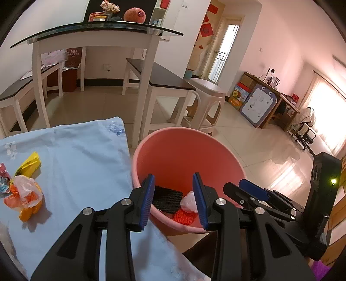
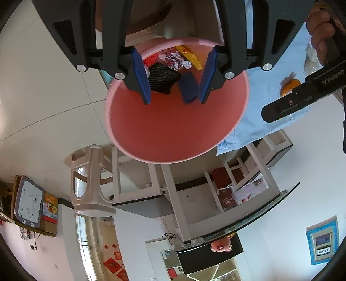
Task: Collect trash
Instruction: 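Move the left tool to the clear plastic bag and grasp it, then grasp the white plastic bag with orange peel using the right tool while the left tool holds the clear bag, then carry both bags over the pink bucket and open both tools to drop them, then move both open tools back over the table toward the wrappers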
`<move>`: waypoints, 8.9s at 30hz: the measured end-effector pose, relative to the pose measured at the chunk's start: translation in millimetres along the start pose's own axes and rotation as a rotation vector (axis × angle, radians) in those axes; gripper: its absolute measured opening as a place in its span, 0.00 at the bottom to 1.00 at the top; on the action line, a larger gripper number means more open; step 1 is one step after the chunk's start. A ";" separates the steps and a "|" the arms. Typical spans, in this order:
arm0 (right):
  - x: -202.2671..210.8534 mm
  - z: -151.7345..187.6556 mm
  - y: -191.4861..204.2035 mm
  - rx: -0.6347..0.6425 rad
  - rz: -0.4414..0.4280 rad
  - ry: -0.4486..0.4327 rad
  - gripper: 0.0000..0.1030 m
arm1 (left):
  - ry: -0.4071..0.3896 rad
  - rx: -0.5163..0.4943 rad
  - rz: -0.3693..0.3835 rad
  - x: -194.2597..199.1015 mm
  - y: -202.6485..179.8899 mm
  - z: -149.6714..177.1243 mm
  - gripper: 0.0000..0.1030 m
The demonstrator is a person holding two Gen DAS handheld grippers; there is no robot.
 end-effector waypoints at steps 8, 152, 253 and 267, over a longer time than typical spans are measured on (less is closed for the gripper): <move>9.4 -1.2 17.3 0.026 -0.038 -0.014 0.44 | -0.025 0.016 -0.028 20.1 6.0 0.3 0.35; 7.2 72.4 209.8 0.399 -0.336 0.168 0.52 | -0.144 0.350 -0.292 195.0 173.9 96.8 0.32; 57.8 23.7 120.6 0.189 -0.209 -0.006 0.44 | -0.136 0.076 -0.238 119.2 36.3 37.8 0.43; 99.0 73.9 197.4 0.227 -0.282 0.000 0.54 | -0.221 0.201 -0.302 195.4 72.5 87.7 0.43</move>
Point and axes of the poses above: each gripper's, at about its wrist camera, not at the fingertips, and x roughly against the way its jaws point, y to its left, z to its underside, the point moved 6 cm from there along -x, roughly the way its jaws point, and after that the axes turned 13 degrees about z, right-handed, at the moved point
